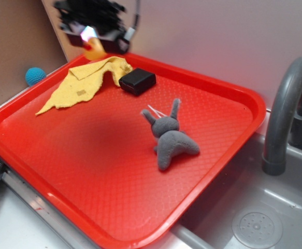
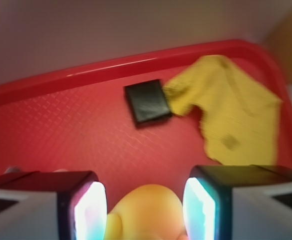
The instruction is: Grab the yellow duck.
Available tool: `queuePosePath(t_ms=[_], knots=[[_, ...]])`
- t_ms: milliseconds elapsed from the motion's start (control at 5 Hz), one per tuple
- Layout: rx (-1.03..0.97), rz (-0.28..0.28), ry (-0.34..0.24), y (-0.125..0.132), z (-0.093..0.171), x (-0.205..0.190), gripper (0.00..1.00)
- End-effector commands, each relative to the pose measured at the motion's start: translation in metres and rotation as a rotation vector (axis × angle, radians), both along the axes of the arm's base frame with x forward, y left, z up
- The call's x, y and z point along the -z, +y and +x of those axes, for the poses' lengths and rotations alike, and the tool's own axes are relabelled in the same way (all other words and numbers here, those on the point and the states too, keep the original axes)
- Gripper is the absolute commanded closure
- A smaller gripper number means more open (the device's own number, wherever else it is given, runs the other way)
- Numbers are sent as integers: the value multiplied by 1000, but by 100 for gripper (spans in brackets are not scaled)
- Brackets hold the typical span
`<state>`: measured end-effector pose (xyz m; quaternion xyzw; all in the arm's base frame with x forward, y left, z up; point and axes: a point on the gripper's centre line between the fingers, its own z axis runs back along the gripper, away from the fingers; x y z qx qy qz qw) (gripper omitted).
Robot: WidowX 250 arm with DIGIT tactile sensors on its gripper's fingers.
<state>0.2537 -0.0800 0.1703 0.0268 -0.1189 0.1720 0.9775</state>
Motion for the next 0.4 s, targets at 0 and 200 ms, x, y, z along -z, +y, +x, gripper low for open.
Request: queuePosePath(t_ms=[0, 200], knots=[[-91, 34, -123, 7, -68, -108, 100], [-105, -72, -133, 19, -73, -101, 100]])
